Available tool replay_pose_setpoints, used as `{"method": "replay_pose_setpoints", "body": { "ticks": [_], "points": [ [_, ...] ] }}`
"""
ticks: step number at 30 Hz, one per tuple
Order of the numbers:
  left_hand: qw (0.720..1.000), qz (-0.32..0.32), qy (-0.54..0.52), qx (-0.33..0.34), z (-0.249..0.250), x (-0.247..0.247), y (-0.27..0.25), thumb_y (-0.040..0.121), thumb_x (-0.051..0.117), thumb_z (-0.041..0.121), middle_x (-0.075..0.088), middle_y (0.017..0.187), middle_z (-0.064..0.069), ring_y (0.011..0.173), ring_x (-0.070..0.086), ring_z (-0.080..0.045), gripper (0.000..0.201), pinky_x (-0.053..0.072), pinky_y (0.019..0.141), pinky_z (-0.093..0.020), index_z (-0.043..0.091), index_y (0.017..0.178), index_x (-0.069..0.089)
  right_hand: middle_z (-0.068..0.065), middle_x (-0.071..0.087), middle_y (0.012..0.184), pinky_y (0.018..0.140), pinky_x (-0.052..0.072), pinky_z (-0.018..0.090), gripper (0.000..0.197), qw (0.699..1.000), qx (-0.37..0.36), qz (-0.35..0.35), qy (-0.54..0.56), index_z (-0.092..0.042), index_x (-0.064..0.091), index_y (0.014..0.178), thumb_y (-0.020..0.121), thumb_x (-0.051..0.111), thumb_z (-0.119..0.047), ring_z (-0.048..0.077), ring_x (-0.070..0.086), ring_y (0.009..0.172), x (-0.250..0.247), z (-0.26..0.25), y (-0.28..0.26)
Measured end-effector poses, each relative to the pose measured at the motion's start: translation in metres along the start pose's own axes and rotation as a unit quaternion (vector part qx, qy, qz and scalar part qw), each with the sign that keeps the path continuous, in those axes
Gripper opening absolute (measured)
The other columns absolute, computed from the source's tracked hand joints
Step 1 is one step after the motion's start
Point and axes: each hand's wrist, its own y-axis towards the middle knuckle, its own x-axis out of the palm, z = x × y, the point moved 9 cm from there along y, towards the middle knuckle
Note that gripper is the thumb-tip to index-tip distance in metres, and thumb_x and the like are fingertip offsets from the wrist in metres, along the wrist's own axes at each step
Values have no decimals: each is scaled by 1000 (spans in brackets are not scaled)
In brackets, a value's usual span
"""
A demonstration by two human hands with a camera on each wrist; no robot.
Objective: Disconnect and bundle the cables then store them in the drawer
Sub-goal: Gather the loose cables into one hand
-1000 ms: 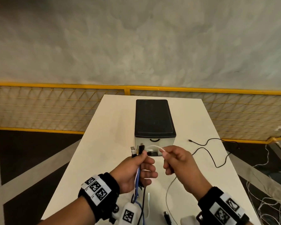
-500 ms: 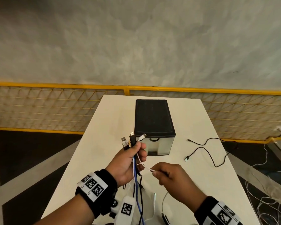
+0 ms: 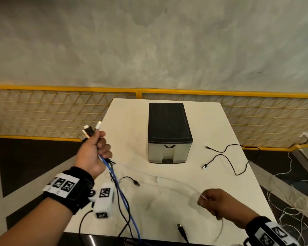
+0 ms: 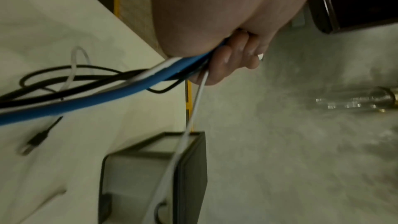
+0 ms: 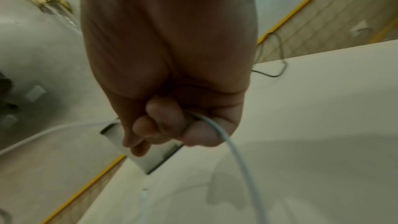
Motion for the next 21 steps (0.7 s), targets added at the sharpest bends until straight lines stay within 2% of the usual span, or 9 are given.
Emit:
{"method": "replay_pose_setpoints", "body": {
  "ticks": [3, 5, 7, 9, 12, 15, 17, 19, 21],
  "points": [
    [1000, 13, 10, 9, 17, -18, 2, 100, 45, 36, 33, 44, 9, 33, 27, -2, 28, 20, 35, -16, 21, 78, 55, 5, 65, 68, 56, 40, 25, 17, 996, 74, -48, 3, -6, 68, 91, 84, 69, -22, 18, 57, 59, -1, 34, -13],
    [1000, 9, 20, 10, 19, -19, 0, 100, 45, 35, 33, 44, 8, 33, 27, -2, 29, 20, 35, -16, 20, 78, 57, -2, 74, 83, 69, 47, 23, 17, 987, 111, -109, -45, -17, 73, 96, 81, 65, -20, 15, 67, 82, 8, 55, -20],
    [1000, -1, 26, 7, 16, -13, -3, 100, 46, 35, 32, 45, 8, 33, 26, -2, 29, 19, 35, -16, 20, 78, 58, -22, 72, 88, 89, 43, 19, 15, 963, 103, -154, -194, -38, 73, 90, 79, 63, -42, 1, 59, 103, 14, 71, -25],
    [999, -12, 37, -1, 10, -5, -7, 99, 48, 34, 32, 45, 9, 34, 26, -3, 28, 19, 35, -16, 19, 79, 59, -29, 67, 90, 99, 39, 19, 19, 943, 79, -141, -290, -50, 69, 87, 73, 61, -59, -7, 54, 108, 9, 72, -26],
    [997, -38, 63, -29, -7, 13, -16, 98, 50, 31, 31, 46, 9, 34, 26, -3, 24, 18, 36, -15, 16, 83, 61, -20, 65, 91, 89, 39, 8, 13, 943, 51, -106, -311, -44, 65, 91, 79, 66, -50, -8, 56, 95, 2, 51, -25],
    [991, -81, 82, -72, -33, 40, -31, 89, 59, 26, 30, 47, 7, 34, 25, -3, 15, 18, 35, -14, 13, 86, 63, -9, 67, 83, 67, 40, 4, 13, 963, 11, 12, -270, -38, 63, 99, 88, 67, -33, -2, 60, 75, -22, 34, 0],
    [985, -104, 98, -96, -50, 57, -43, 82, 63, 24, 29, 47, 6, 34, 25, -3, 15, 19, 34, -14, 10, 88, 62, -11, 66, 97, 71, 38, 8, 18, 940, -13, 118, -319, -32, 66, 108, 91, 63, -27, 6, 62, 88, -46, 23, 28],
    [979, -123, 121, -112, -65, 72, -54, 81, 64, 25, 29, 47, 5, 34, 24, -4, 18, 18, 36, -15, 8, 88, 63, -4, 65, 115, 84, 44, 21, 25, 919, -32, 200, -337, -26, 67, 115, 92, 59, -22, 17, 62, 106, -66, 11, 54],
    [972, -140, 140, -125, -75, 85, -64, 84, 62, 28, 30, 45, 4, 33, 24, -5, 22, 18, 38, -16, 7, 85, 64, 3, 61, 120, 86, 47, 35, 28, 892, -33, 284, -350, -25, 67, 117, 90, 58, -21, 27, 59, 110, -91, -3, 69]
  ]
}}
